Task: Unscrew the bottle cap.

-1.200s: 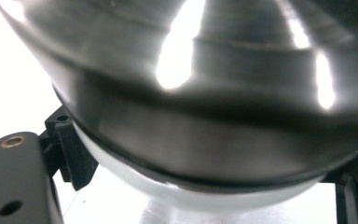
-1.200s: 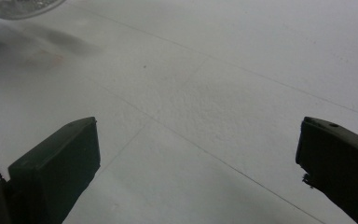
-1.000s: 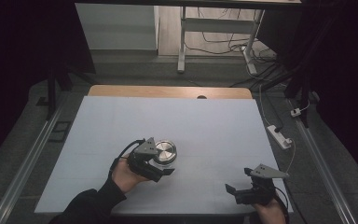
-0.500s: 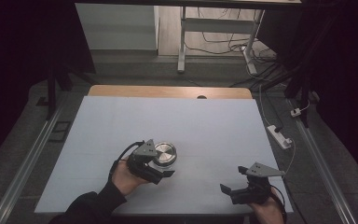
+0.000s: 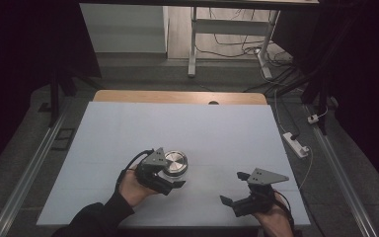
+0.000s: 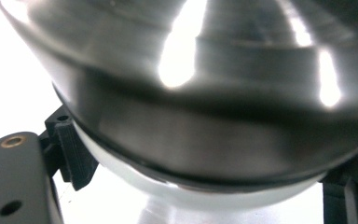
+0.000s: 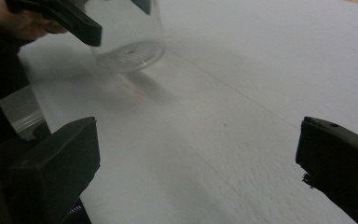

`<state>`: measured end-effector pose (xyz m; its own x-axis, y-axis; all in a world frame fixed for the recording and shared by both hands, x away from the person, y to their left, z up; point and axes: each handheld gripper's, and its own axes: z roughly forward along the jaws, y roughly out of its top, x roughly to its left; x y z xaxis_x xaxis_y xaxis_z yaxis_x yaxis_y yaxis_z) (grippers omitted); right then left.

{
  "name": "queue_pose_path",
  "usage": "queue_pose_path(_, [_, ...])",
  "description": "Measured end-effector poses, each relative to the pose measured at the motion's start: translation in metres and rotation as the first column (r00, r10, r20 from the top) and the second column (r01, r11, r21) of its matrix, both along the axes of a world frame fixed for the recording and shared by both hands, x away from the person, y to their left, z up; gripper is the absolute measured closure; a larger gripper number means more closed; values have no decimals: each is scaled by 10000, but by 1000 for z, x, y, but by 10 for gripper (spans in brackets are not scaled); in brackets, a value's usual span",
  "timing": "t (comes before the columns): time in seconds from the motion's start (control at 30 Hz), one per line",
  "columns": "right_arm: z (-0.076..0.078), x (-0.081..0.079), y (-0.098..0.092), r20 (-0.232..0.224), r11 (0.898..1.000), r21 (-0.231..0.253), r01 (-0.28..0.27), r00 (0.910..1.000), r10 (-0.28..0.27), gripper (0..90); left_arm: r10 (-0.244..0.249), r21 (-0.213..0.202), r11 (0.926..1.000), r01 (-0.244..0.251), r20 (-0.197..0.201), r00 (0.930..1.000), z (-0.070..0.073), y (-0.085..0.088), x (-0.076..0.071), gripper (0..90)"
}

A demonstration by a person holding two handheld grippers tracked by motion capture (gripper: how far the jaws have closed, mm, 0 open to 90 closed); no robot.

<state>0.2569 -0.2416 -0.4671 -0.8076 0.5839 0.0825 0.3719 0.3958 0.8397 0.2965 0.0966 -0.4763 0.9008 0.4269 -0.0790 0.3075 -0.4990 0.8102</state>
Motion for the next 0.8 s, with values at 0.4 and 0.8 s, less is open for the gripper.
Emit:
queue_pose_path(0.4, [12,12,36,-137,9958,-196,-892,9959,890,0,28,-74,10000,-28,14,10000,2,3,2,155])
queue_pose_path(0.8, [31,25,85,-101,9894,-164,-1440,9895,1438,0,13,47,10000,-14,43,10000,0,-3,0,155])
